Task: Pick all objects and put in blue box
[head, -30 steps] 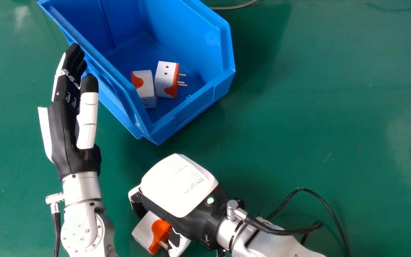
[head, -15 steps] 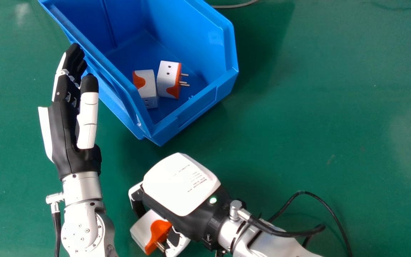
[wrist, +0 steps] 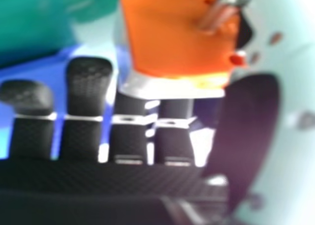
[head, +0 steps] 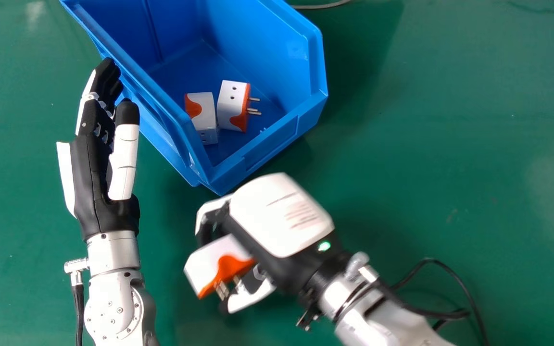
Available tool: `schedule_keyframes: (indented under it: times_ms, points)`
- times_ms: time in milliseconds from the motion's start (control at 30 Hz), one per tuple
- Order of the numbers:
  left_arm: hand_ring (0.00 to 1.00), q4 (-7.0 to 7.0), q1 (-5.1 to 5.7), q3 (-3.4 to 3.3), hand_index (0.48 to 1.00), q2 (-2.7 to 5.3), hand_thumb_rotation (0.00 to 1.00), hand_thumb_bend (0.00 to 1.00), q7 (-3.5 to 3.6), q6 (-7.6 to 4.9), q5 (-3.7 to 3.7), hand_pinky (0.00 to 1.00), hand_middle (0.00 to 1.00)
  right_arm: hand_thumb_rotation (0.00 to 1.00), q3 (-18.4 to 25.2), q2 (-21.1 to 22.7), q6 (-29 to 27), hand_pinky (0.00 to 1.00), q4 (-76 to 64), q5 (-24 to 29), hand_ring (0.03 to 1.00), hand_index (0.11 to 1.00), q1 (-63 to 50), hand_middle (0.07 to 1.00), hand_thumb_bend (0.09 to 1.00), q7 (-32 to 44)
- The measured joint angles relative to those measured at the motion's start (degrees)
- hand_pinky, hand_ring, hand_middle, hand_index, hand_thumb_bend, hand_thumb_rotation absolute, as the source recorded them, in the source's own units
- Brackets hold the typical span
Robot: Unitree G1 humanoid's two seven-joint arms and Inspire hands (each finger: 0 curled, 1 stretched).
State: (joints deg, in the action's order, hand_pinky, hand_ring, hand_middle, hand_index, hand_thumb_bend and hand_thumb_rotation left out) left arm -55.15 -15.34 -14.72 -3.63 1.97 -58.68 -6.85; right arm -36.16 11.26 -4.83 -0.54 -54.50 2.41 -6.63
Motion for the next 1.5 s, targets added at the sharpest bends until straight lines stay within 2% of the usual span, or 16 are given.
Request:
schedule_keyframes:
  times_ms: [233, 600, 733, 1200, 1500]
  points:
    - [0.92, 0.15, 0.25, 0.05, 0.86, 0.04, 0.79, 0.83, -0.28, 0.0, 0.09, 0.9, 0.91, 0.0, 5.03, 1.44, 0.85, 0.12, -4.07, 2.86, 0.203, 0.481, -1.31, 0.431, 0.518, 1.61]
    - [0.92, 0.23, 0.47, 0.03, 0.86, 0.31, 0.79, 0.82, -0.21, 0.0, 0.03, 0.89, 0.91, 0.0, 8.89, 1.47, 4.35, 0.18, -8.48, 5.41, 0.276, 0.496, -3.93, 0.42, 0.516, 4.75]
    - [0.91, 0.24, 0.48, 0.06, 0.859, 0.32, 0.79, 0.82, -0.22, 0.01, 0.07, 0.89, 0.91, 0.0, 9.96, 1.35, 5.36, 0.21, -9.55, 5.55, 0.312, 0.502, -4.35, 0.444, 0.514, 5.2]
    - [0.92, 0.24, 0.45, 0.05, 0.858, 0.33, 0.79, 0.83, -0.25, 0.05, 0.05, 0.89, 0.91, 0.0, 13.54, 0.05, 4.34, 0.27, -9.69, 6.95, 0.368, 0.504, -4.5, 0.484, 0.512, 0.61]
    - [0.92, 0.24, 0.34, 0.05, 0.861, 0.4, 0.79, 0.82, -0.2, 0.24, 0.03, 0.9, 0.91, 0.0, 14.12, -1.7, 4.6, 0.3, -8.8, 6.59, 0.387, 0.508, -0.94, 0.493, 0.508, -1.72]
